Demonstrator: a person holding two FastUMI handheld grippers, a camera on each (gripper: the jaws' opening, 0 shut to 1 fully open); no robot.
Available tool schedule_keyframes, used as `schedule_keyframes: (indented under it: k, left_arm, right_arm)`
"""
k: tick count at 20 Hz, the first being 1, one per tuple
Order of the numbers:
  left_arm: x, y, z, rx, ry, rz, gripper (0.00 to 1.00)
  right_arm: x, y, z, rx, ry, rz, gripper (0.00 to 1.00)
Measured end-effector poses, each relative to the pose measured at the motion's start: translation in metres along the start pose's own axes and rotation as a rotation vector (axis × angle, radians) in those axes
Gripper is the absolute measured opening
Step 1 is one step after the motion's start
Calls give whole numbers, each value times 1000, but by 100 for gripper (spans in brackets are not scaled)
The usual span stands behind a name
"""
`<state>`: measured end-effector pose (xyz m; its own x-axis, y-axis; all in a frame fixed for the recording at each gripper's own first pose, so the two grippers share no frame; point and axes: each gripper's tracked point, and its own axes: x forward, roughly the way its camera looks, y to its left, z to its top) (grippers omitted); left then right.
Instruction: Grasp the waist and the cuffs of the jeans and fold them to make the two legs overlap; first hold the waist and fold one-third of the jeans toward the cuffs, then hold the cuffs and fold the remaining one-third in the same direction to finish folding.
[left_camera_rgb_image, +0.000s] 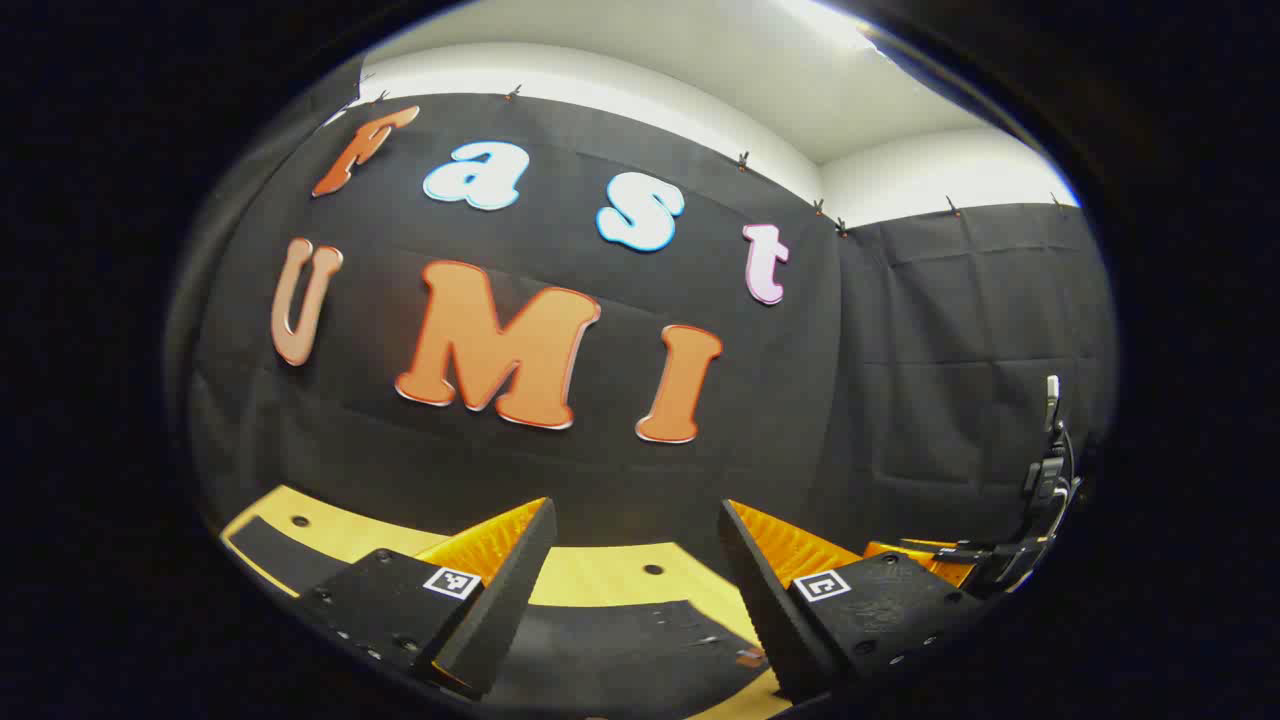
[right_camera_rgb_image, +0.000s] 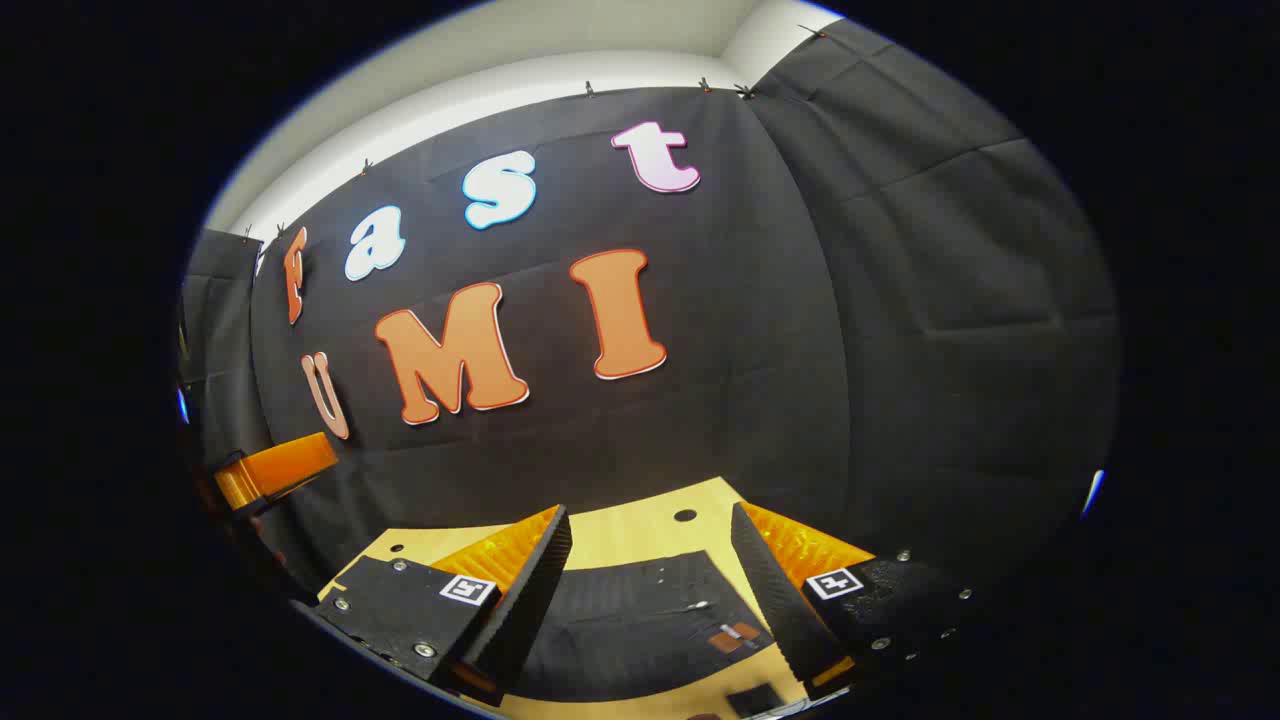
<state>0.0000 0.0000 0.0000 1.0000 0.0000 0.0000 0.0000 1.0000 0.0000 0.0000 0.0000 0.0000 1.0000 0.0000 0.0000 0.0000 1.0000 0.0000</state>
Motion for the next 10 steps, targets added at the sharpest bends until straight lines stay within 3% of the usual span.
schedule_keyframes:
  k: [2,7,9,10]
  left_arm:
    - [-20,50,1,29,32,51,95]
    - [-55,172,0,-9,77,214,98]
    - [-66,211,0,-45,74,290,98]
    - [-72,231,0,-40,81,339,98]
  right_arm:
    - [-8,17,-12,-23,14,-33,100]
    - [-6,37,-27,-22,96,-96,97]
    - [4,46,-28,-82,116,-87,100]
    - [9,53,-25,-112,121,-64,97]
